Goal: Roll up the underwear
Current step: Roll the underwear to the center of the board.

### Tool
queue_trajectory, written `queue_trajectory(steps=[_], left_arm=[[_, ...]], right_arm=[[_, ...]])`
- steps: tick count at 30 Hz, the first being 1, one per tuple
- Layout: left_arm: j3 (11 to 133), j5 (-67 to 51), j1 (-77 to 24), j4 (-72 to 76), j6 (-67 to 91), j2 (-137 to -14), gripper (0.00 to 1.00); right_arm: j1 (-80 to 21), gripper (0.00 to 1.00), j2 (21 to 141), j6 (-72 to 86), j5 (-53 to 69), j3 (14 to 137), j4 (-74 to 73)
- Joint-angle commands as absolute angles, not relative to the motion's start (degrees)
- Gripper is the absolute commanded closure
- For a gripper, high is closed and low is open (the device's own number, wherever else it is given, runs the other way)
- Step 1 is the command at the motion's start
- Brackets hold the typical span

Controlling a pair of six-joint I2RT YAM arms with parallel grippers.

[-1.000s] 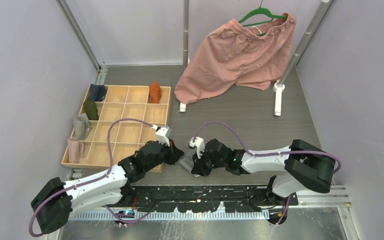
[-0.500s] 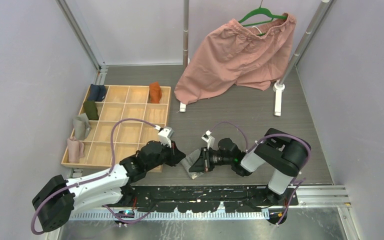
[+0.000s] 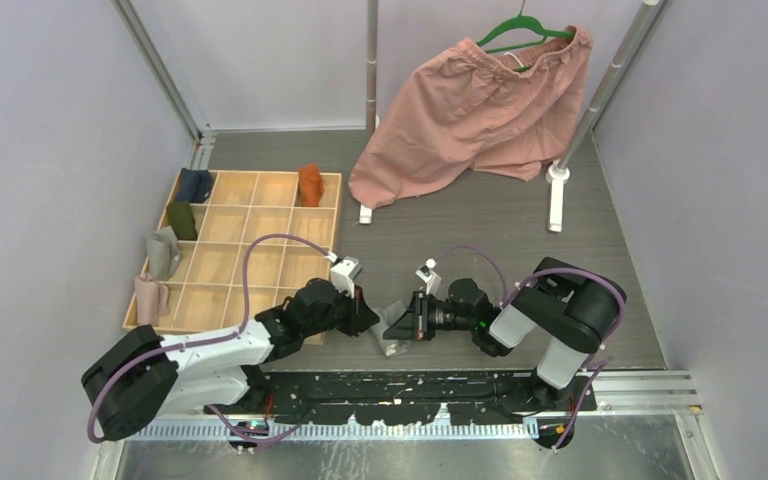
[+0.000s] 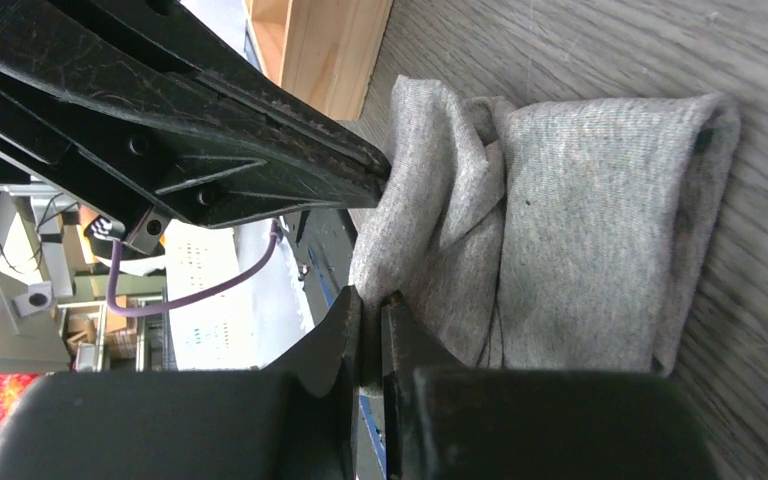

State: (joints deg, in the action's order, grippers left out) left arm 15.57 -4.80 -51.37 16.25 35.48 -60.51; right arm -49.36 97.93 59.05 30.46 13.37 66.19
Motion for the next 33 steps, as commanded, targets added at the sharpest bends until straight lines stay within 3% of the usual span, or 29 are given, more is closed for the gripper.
queue_trajectory(steps=[1, 11, 17, 25, 33], left_arm=[[18.7, -7.4, -52.1, 22.0, 34.3, -64.7, 0.99], [20.5, -8.2, -53.5, 25.1, 33.9, -70.7, 0.99], [21.1, -9.1, -54.5, 26.3, 33.9, -73.1, 0.99], [22.1, -9.6, -56.9, 26.4, 33.9, -73.4, 0.99], [23.7, -8.6, -59.9, 27.7, 34.1, -76.5, 0.99]], right_arm=[[-49.1, 0.88, 95.4, 58.2, 28.7, 12.5, 65.8], [-49.1, 0.81, 92.2, 57.4, 25.9, 10.2, 61.5], [-49.1, 0.78, 84.5, 53.8, 22.5, 10.3, 47.6], [-49.1, 0.98, 70.1, 48.6, 14.9, 12.4, 23.4], [-49.1, 0.99, 65.5, 51.9, 8.9, 11.7, 13.7]])
